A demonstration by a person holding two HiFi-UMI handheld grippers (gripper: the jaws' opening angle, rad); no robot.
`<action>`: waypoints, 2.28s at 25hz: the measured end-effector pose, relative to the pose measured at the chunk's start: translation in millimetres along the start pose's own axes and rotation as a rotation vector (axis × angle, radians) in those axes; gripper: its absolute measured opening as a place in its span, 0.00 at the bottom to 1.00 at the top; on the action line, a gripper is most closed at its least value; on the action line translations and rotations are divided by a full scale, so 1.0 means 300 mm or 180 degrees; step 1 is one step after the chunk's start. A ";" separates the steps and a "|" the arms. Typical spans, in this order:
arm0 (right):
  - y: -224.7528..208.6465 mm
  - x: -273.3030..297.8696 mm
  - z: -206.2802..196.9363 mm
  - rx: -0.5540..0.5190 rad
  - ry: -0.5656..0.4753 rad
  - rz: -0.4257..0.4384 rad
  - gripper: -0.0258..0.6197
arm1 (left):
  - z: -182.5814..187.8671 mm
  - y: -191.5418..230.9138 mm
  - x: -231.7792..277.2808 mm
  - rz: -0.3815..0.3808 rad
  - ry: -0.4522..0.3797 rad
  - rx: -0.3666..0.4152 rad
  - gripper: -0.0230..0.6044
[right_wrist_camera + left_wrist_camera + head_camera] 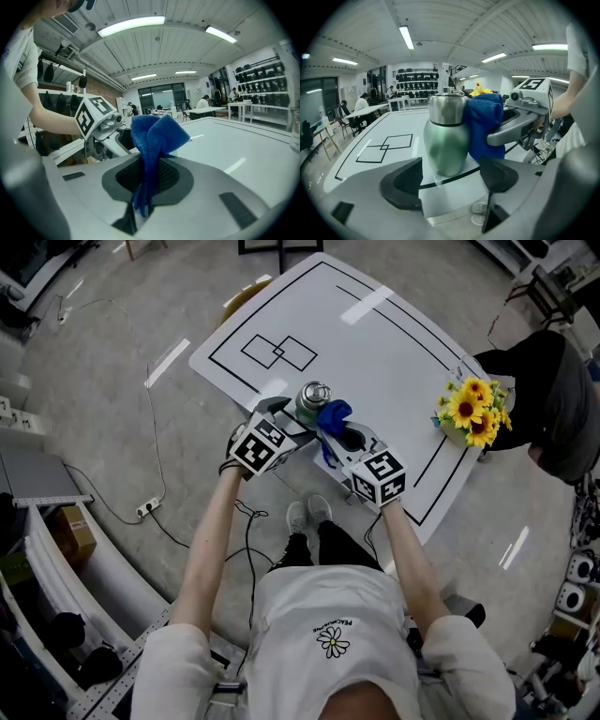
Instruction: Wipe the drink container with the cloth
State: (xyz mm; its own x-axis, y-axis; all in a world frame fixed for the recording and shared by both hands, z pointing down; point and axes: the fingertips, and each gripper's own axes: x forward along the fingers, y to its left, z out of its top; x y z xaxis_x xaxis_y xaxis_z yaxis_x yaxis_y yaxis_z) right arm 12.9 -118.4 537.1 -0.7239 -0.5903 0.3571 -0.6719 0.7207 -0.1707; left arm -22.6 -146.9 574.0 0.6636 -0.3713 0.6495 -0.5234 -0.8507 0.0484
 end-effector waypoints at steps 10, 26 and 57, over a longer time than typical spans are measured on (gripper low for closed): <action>-0.061 -0.005 0.004 -0.0030 0.0021 -0.0062 0.11 | -0.007 -0.034 0.041 -0.0155 0.0110 0.0054 0.63; 0.014 -0.025 0.010 -0.0064 0.0034 0.0014 0.10 | -0.043 -0.162 0.007 -0.0226 0.0188 0.0090 0.62; -0.087 -0.090 0.248 0.0049 -0.0500 -0.0013 0.11 | -0.024 -0.053 0.041 -0.0236 0.0050 0.0061 0.62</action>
State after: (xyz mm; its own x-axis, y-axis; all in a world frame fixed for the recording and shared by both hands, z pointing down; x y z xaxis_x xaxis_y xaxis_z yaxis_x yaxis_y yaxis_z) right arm 38.4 -148.2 463.5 -0.7359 -0.6437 0.2100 -0.6763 0.7133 -0.1840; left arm -10.0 -135.4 586.9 0.6915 -0.3014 0.6566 -0.4628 -0.8826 0.0823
